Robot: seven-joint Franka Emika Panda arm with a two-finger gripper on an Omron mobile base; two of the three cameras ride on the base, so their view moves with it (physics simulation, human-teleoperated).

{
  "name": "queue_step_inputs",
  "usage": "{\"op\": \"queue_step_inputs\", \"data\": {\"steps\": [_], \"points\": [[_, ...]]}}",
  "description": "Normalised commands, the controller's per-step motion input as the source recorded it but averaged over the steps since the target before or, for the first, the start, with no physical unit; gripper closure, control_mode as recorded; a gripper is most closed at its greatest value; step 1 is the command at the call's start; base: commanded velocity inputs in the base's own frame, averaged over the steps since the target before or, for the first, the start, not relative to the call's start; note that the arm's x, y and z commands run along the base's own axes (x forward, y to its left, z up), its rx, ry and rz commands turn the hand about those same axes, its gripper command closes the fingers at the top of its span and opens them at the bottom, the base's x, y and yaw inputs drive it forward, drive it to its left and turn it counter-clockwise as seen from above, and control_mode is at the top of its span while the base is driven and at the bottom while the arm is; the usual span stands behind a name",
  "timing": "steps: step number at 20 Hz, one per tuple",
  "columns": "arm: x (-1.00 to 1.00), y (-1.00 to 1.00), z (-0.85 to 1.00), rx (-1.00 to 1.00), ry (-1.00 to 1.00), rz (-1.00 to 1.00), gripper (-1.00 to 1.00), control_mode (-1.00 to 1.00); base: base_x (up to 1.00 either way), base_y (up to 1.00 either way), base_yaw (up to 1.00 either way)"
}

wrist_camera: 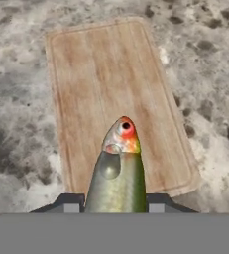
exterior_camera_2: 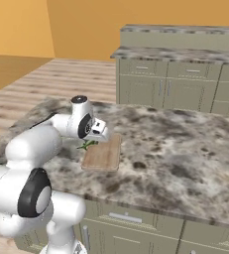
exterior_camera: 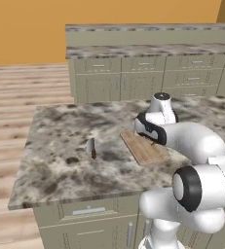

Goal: Retrieve the fish from the fridge and place it on the cutting board.

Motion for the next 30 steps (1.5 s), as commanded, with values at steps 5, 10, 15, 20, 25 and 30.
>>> {"op": "queue_step_inputs", "data": {"steps": [5, 10, 15, 20, 25, 30], "points": [[0.33, 0.00, -0.45, 0.00, 0.10, 0.00, 1.00, -1.00, 0.00, 0.00, 0.00], [0.29, 0.00, -0.39, 0.00, 0.08, 0.00, 1.00, -1.00, 0.00, 0.00, 0.00], [0.20, 0.00, -0.47, 0.00, 0.01, 0.00, 1.00, -1.00, 0.00, 0.00, 0.00], [0.12, -0.17, -0.29, 0.00, 0.00, 0.05, 1.00, -1.00, 0.00, 0.00, 0.00], [0.02, -0.14, -0.25, 0.00, -0.01, 0.04, 1.00, -1.00, 0.00, 0.00, 0.00], [0.00, 0.00, -0.14, 0.01, 0.00, 0.01, 1.00, -1.00, 0.00, 0.00, 0.00]]}}
